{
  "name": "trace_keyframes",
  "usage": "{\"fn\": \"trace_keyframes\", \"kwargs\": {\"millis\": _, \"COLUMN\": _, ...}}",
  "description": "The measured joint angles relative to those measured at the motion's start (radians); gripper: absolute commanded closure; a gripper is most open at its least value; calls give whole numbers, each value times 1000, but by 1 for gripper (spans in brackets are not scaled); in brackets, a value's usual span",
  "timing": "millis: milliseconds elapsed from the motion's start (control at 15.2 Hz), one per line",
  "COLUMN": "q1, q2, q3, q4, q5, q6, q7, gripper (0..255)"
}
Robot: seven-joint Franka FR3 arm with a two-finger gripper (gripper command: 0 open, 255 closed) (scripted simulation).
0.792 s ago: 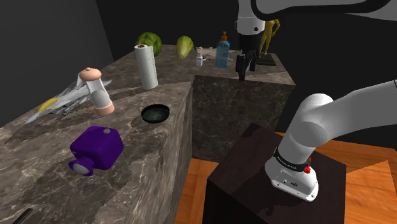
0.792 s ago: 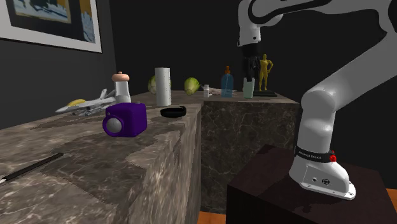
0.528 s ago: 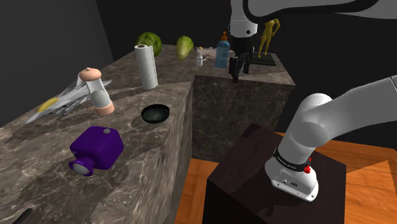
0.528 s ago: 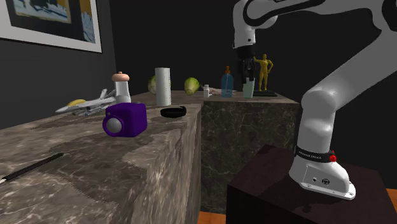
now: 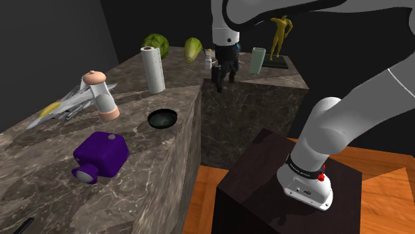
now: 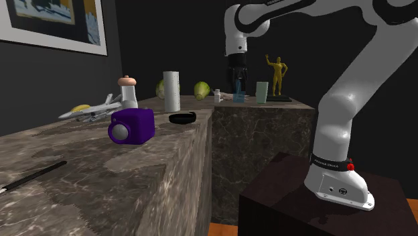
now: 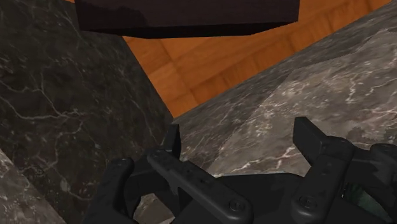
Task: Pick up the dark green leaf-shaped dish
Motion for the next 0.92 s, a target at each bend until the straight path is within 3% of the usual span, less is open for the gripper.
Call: {"fn": "trace_keyframes", "kwargs": {"millis": 924, "q1": 72, "q2": 453, "q3": 111, "q4": 326, "q5": 72, "q6": 173, "q7": 102, "gripper": 0}}
